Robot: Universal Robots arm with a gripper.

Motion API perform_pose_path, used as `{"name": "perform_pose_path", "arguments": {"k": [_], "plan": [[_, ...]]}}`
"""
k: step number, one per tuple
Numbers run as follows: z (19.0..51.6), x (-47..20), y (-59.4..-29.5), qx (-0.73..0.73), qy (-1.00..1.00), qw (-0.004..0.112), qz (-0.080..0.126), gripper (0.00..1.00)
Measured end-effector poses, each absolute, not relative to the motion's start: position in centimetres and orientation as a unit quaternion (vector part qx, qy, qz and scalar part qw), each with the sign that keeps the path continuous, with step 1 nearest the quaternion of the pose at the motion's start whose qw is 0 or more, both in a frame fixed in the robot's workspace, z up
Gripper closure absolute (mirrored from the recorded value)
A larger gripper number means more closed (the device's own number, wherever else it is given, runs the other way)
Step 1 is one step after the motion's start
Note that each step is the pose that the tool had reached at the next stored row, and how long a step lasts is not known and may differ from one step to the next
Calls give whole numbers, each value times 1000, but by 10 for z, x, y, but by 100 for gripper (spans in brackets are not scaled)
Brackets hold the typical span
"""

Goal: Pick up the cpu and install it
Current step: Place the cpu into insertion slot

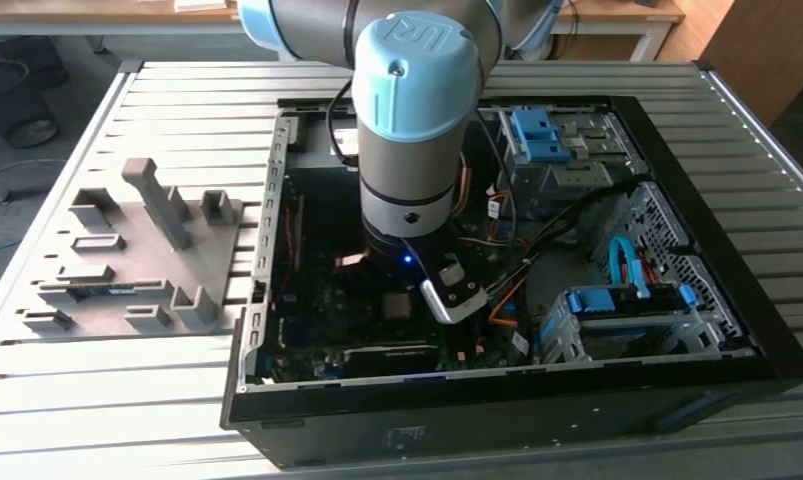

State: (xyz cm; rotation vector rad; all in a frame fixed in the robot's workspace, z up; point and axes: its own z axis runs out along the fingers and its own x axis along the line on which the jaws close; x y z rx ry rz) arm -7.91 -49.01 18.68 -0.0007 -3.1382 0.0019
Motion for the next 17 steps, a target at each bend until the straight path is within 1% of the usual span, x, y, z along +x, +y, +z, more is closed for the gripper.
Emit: {"name": "perform_pose_path", "arguments": {"k": [6, 10, 17], "plan": [[188, -78, -490, 0, -1000, 3, 1, 46], [195, -77, -490, 0, -1000, 3, 2, 46], [195, -77, -490, 0, -1000, 3, 3, 46]]}}
